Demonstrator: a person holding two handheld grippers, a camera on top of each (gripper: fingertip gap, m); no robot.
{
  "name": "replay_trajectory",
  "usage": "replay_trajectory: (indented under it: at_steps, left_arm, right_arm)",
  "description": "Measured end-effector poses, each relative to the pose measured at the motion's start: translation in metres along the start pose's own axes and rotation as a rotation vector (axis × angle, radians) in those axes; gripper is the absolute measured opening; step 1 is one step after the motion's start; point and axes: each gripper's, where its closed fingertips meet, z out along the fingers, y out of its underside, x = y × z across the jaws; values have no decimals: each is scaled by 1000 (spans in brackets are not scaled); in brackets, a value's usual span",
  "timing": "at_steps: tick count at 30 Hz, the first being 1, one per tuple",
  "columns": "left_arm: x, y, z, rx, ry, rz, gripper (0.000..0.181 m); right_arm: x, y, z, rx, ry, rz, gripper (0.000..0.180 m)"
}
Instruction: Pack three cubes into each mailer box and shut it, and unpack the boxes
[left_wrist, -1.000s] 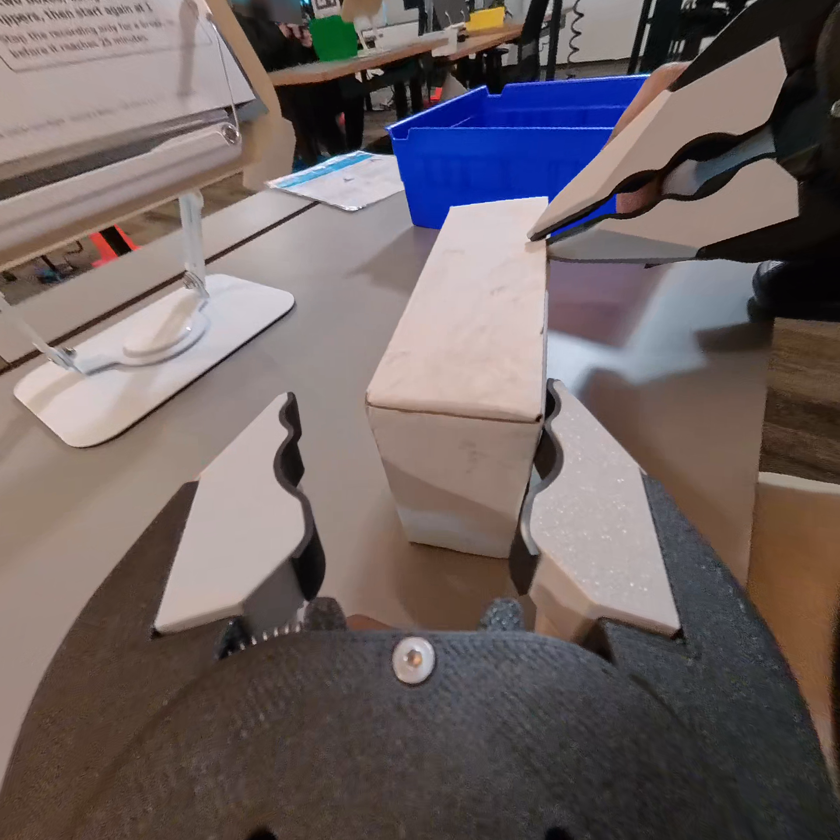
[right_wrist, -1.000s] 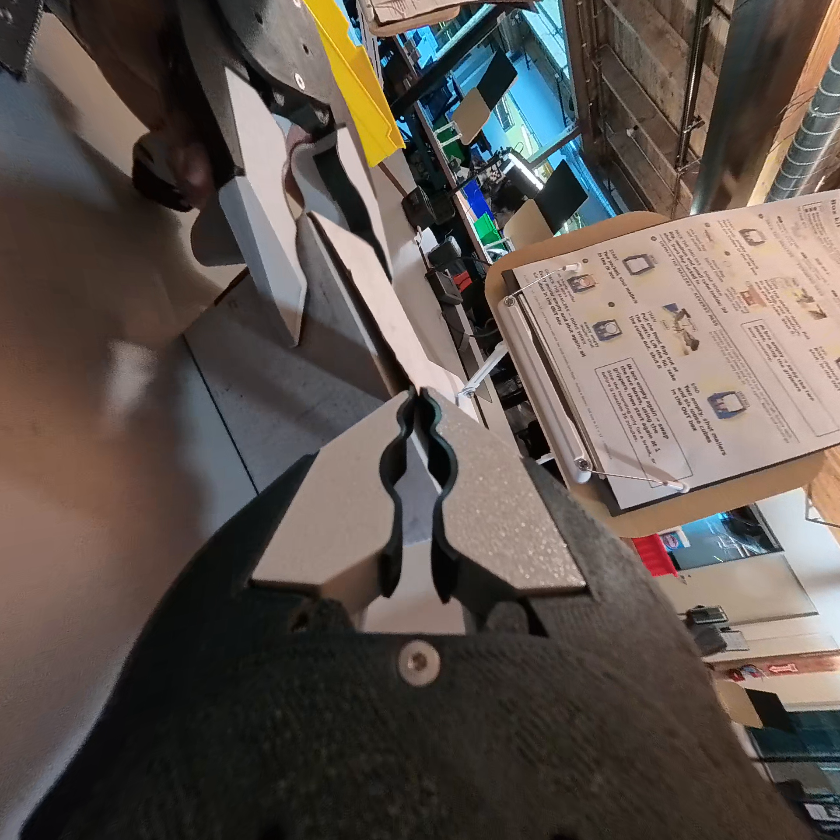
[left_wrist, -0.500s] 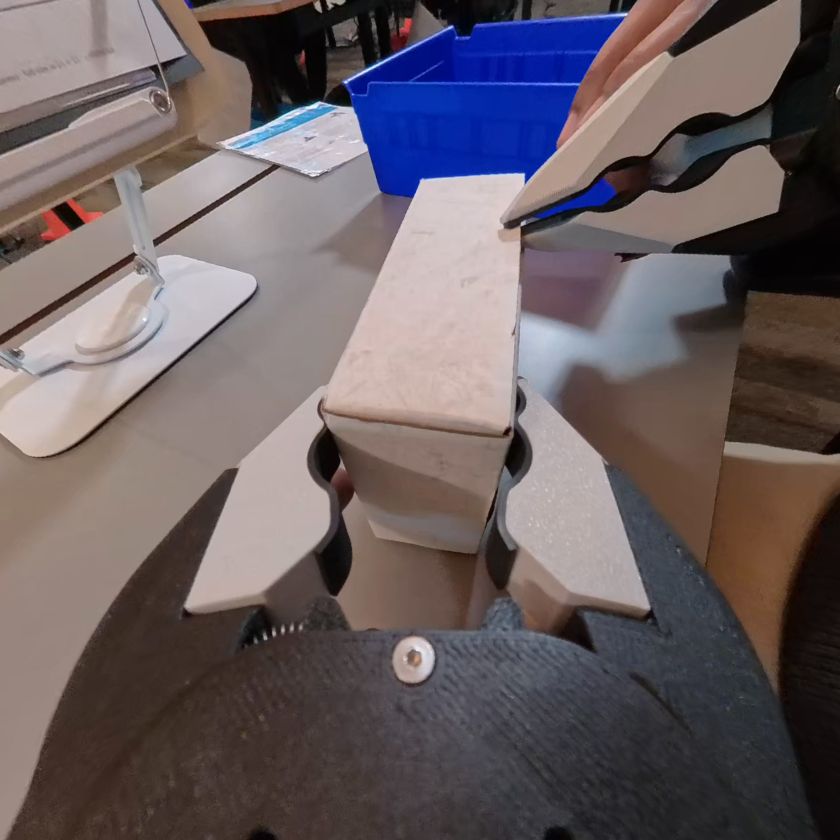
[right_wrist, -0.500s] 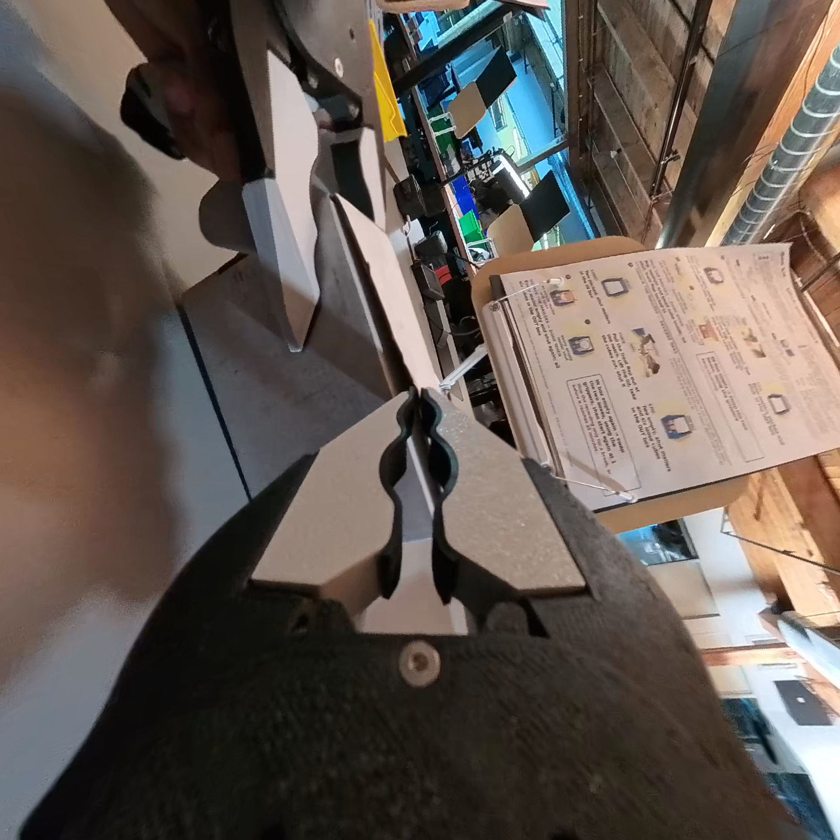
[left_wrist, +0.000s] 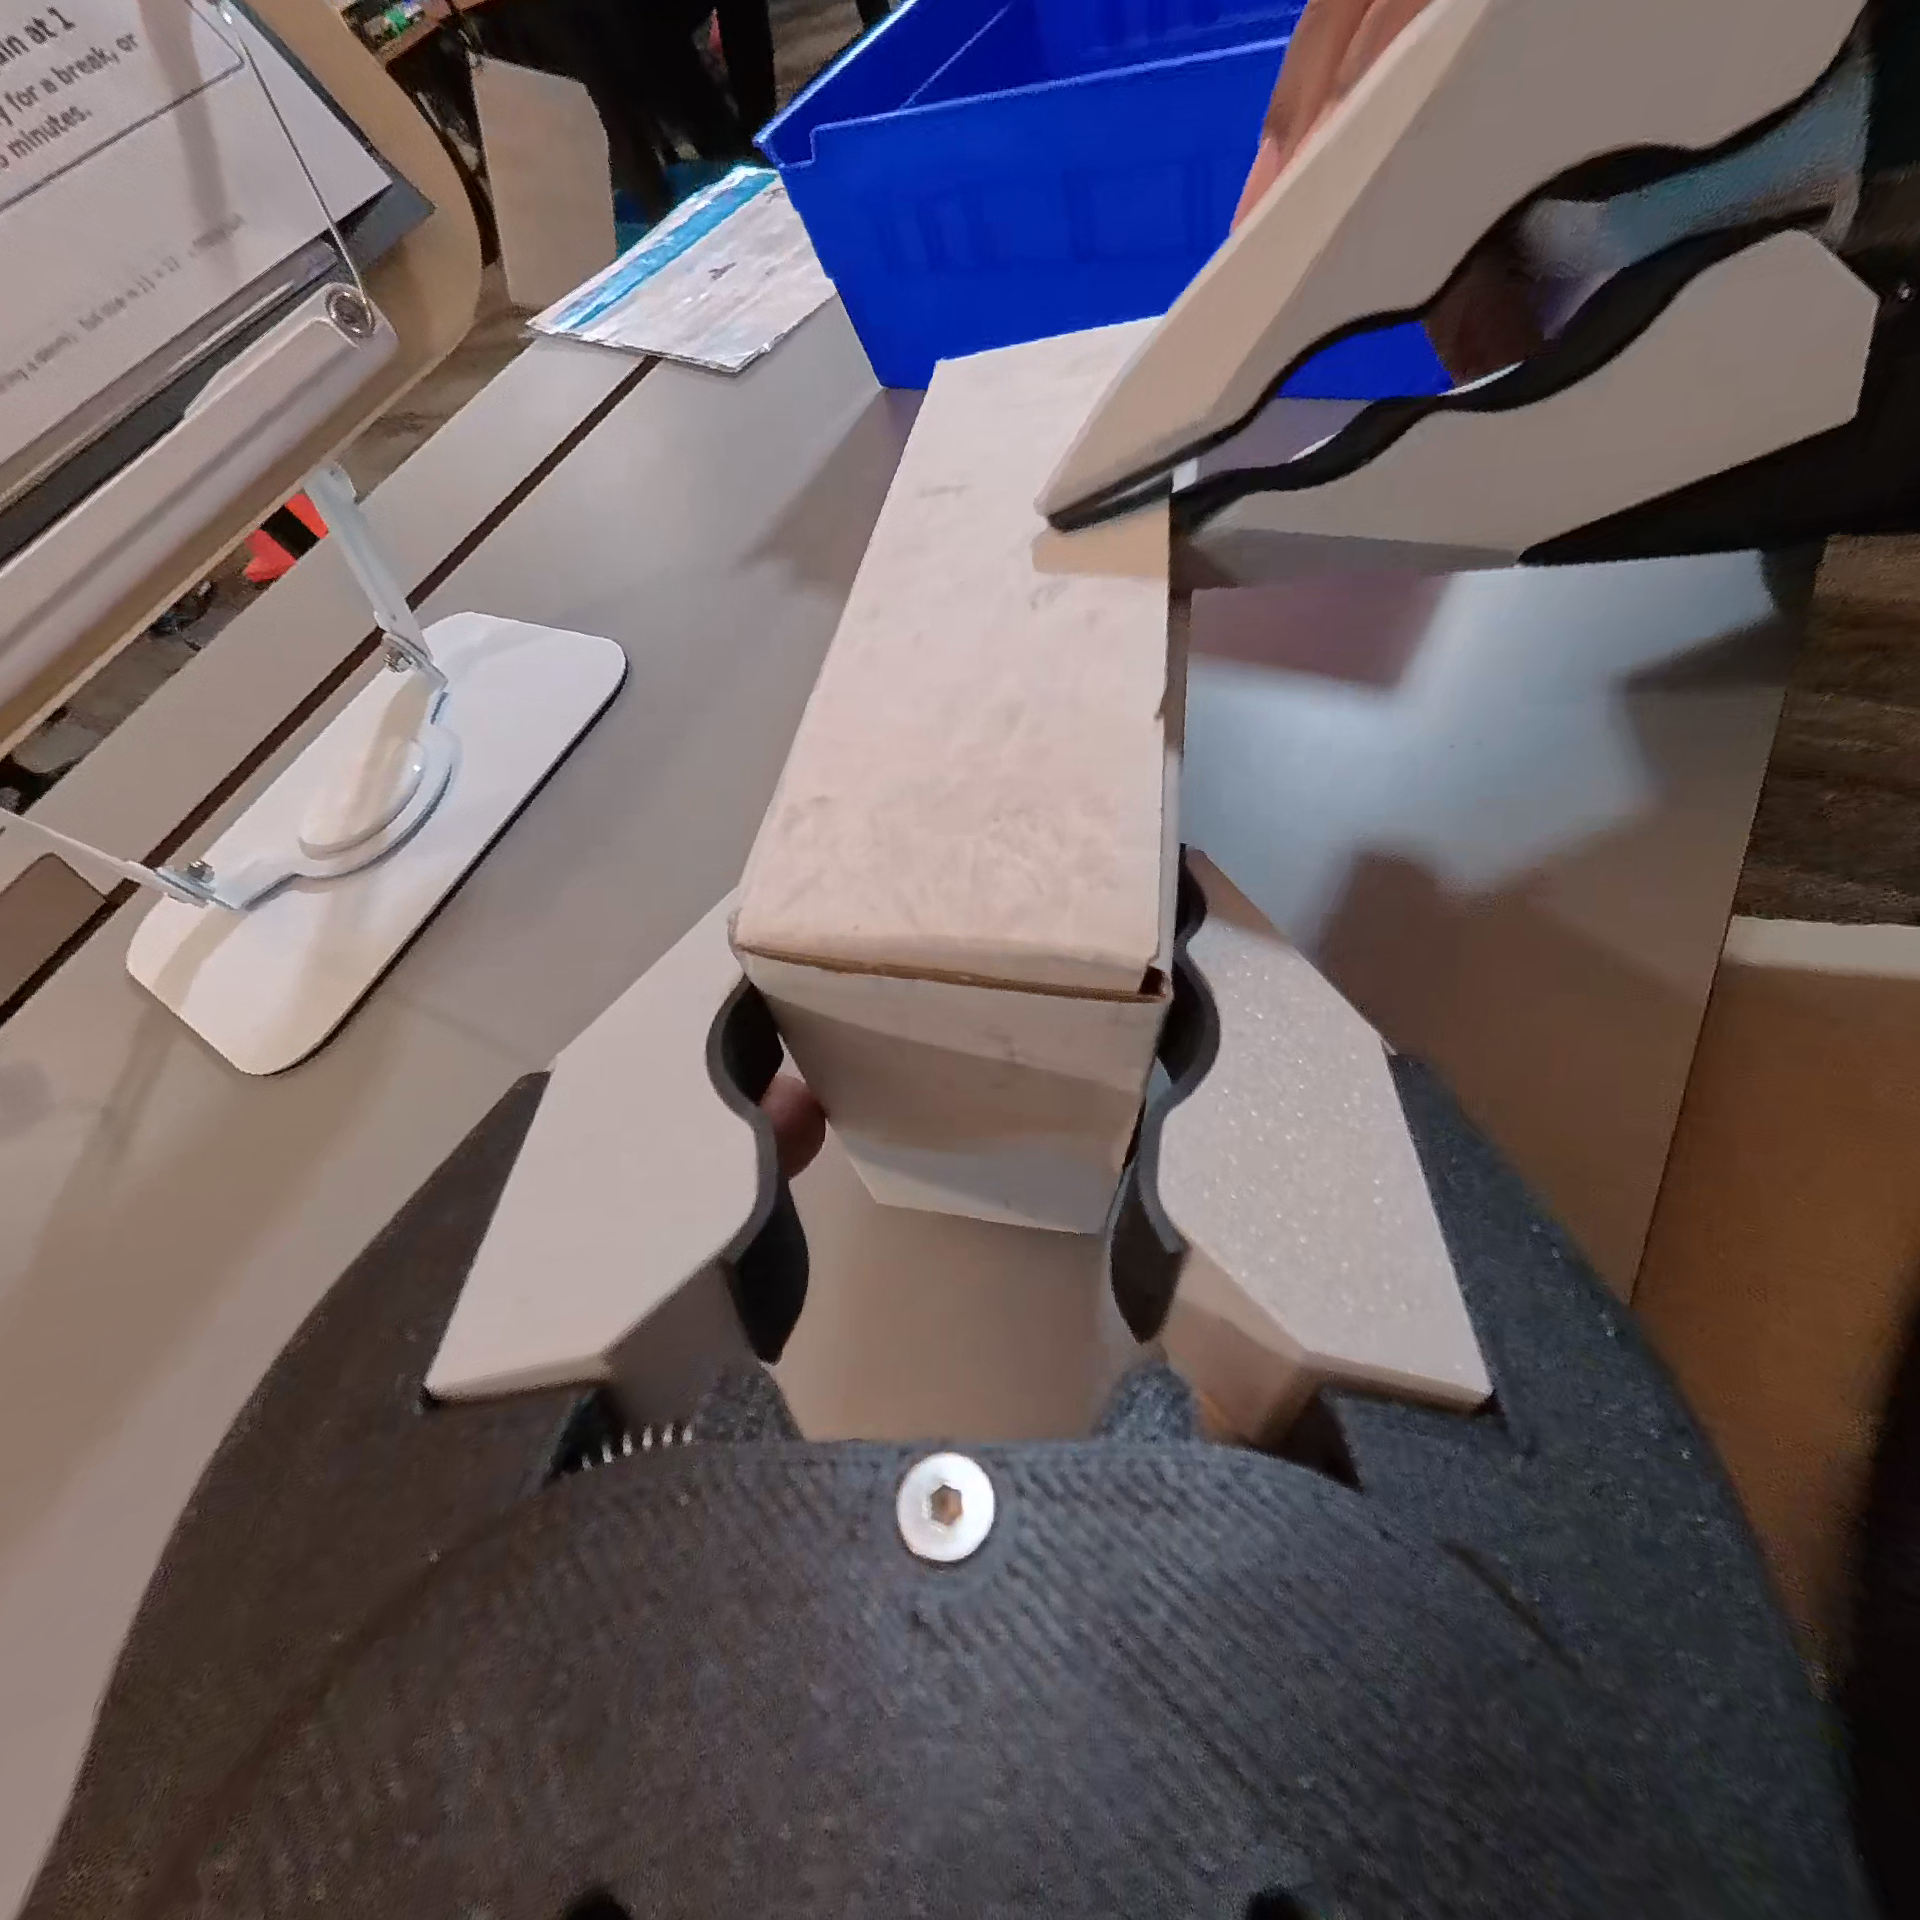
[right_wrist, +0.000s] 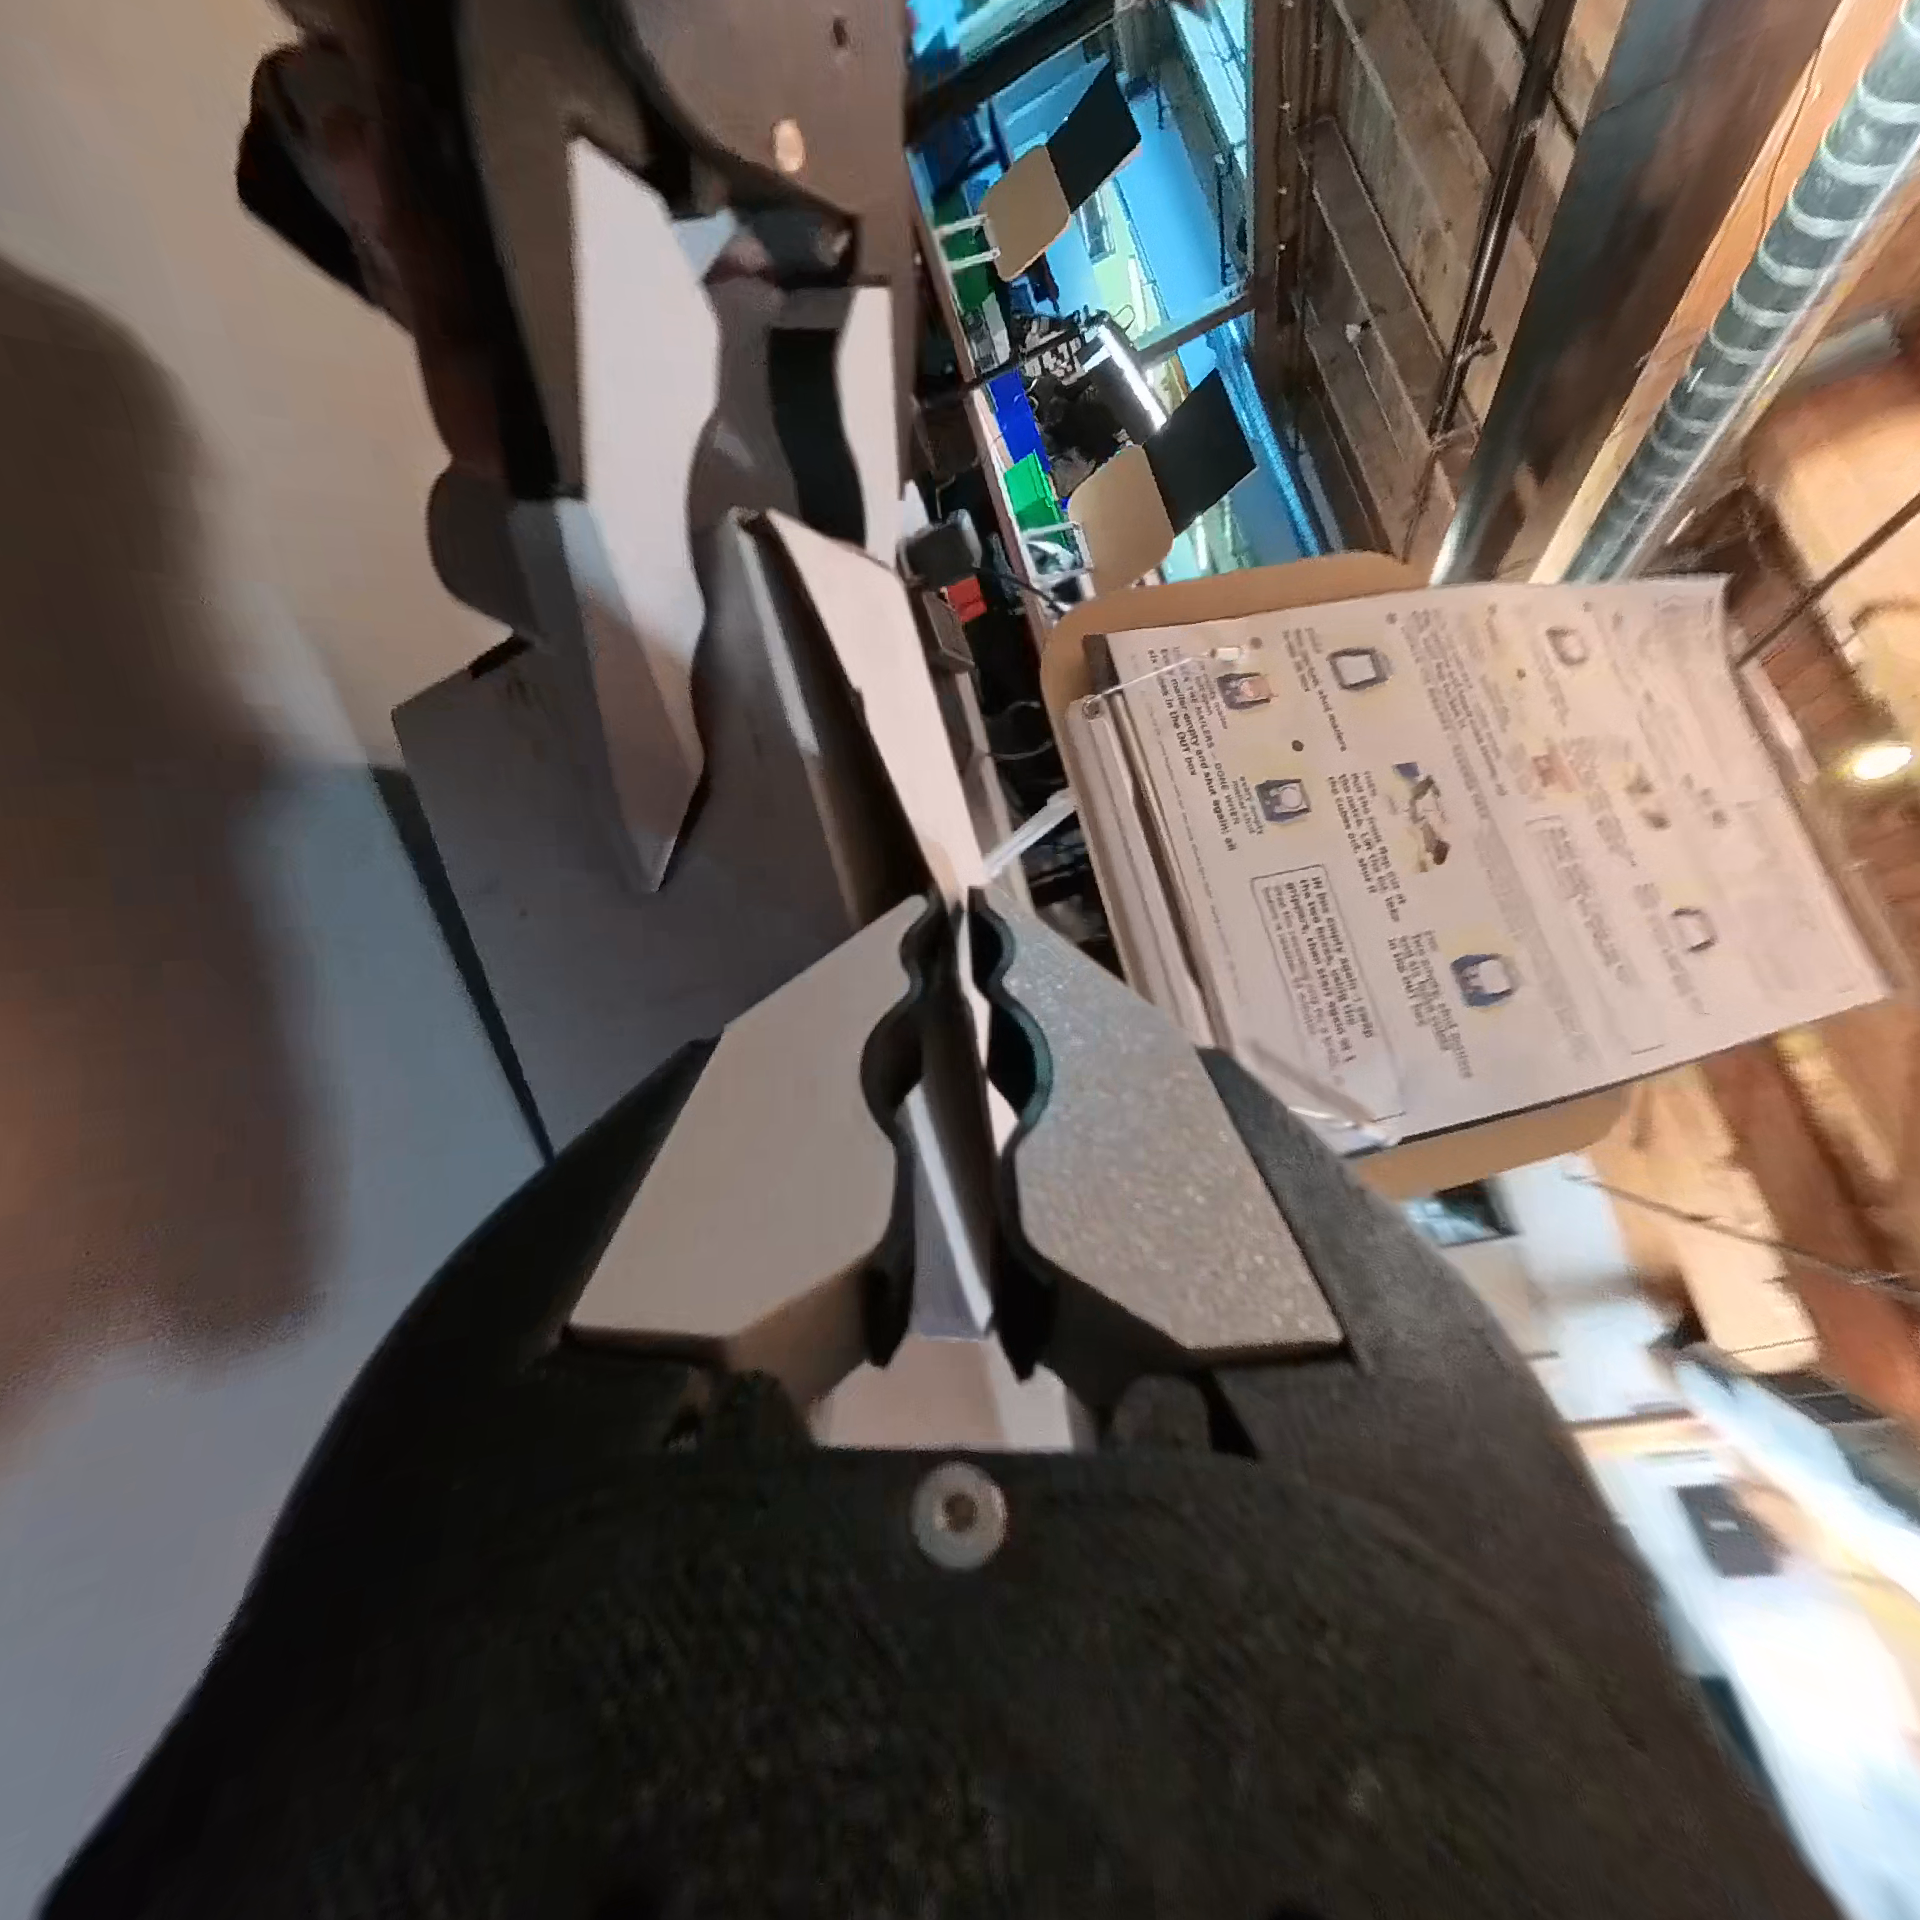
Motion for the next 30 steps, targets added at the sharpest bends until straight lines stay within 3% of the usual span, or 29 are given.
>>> replay_trajectory:
  at_steps: [5, 11, 12, 14, 19, 26, 30]
  left_arm:
    - [-4, -6, -3, -9, -47, 45, 73]
    - [-3, -9, -6, -74, -44, 27, 73]
    - [5, 6, -3, -158, -19, 130, 74]
    - [12, 15, 5, -181, -95, 313, 74]
    - [10, 13, 7, -145, -82, 236, 74]
    - [7, 13, 8, -92, -135, 350, 82]
    - [14, 4, 1, 12, -52, 249, 86]
  right_arm:
    - [10, 0, 0, 38, -31, 254, 7]
    - [25, -4, -2, 56, 28, 346, 5]
    - [38, -5, -5, 80, 81, 395, 10]
    - [61, -8, -12, 136, 132, 534, 0]
    - [76, 12, -25, 52, 185, 489, 0]
    - [63, 11, -19, 33, 170, 366, 0]
    - [58, 8, -17, 35, 164, 333, 0]
